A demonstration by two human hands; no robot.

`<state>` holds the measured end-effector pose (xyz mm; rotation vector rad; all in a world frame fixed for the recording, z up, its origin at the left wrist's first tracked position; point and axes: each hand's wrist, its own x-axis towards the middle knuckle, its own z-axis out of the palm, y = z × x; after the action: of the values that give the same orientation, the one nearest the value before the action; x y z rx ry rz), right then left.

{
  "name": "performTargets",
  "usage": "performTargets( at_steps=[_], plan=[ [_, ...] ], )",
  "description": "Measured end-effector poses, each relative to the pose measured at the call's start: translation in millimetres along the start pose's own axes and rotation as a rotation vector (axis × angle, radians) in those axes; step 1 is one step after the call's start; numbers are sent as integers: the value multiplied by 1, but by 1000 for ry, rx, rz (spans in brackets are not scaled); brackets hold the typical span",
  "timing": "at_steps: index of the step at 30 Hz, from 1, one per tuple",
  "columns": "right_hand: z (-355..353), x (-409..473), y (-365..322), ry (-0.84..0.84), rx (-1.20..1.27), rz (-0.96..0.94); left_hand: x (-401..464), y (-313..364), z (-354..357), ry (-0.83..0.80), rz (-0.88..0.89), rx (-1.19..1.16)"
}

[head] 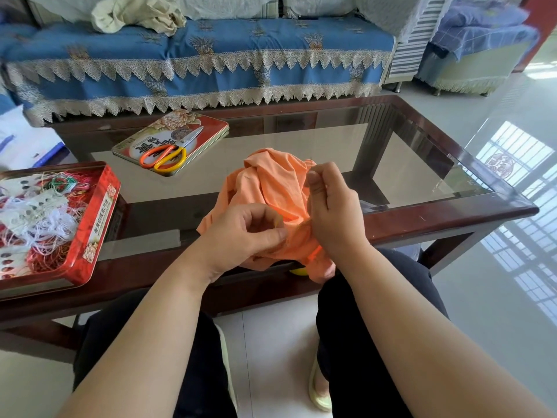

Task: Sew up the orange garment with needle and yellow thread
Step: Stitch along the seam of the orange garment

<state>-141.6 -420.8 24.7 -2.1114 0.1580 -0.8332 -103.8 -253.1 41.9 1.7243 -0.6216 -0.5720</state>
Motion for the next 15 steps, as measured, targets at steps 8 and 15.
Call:
performTargets(
  at_steps=[8, 15],
  plan=[
    [3, -3, 0, 17, 27, -30, -1, 2, 10, 52, 35, 148],
    [2, -1, 2, 26, 26, -21, 1, 5, 16, 137, 66, 63]
  ],
)
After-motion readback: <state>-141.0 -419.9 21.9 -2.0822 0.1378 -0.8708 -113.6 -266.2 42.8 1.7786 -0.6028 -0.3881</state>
